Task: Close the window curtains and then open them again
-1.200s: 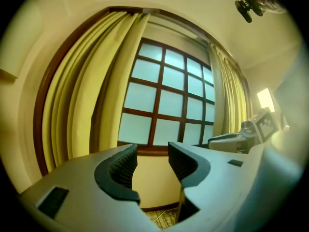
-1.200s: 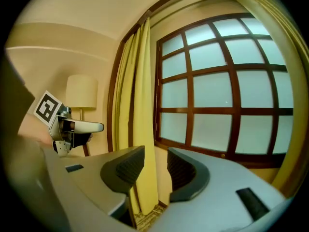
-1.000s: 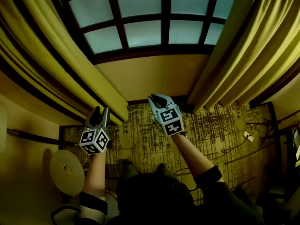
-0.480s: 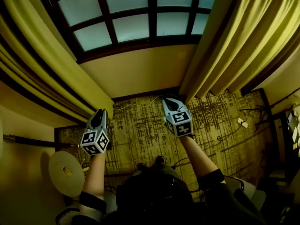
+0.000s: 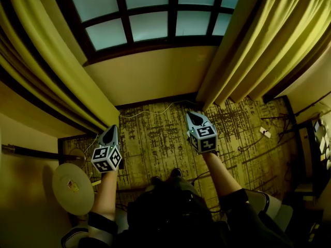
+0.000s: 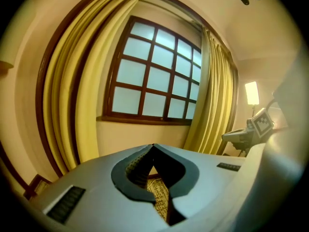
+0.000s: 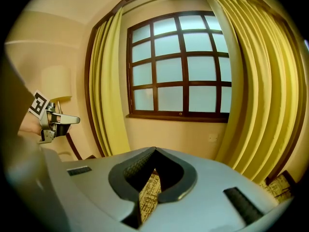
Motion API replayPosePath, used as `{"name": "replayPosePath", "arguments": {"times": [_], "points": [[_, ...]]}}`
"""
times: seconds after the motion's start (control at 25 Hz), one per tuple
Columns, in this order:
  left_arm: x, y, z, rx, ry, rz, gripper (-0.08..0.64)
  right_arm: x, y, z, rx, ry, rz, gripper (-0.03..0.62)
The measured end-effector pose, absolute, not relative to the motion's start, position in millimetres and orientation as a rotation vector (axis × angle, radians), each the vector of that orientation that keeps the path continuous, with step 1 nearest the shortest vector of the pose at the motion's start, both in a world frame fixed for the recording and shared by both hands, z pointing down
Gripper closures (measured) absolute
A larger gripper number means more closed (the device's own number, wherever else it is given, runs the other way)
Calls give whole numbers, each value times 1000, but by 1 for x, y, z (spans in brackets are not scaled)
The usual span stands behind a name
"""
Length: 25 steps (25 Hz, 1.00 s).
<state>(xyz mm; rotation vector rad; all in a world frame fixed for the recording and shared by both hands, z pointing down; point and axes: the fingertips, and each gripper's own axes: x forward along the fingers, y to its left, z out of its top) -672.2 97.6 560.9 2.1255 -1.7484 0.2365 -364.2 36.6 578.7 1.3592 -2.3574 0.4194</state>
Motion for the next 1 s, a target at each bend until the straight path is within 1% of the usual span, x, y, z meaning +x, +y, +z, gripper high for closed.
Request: {"name": "replayPosePath", "arguments": {"times": [0.6, 1.0], "points": [[-694, 132, 573, 2095, -1744, 243, 559, -362, 70, 589, 1425, -2338, 454, 589], [-699, 141, 565, 2094, -1752, 202, 559, -366, 77, 594, 1430, -2346, 452, 589]]}}
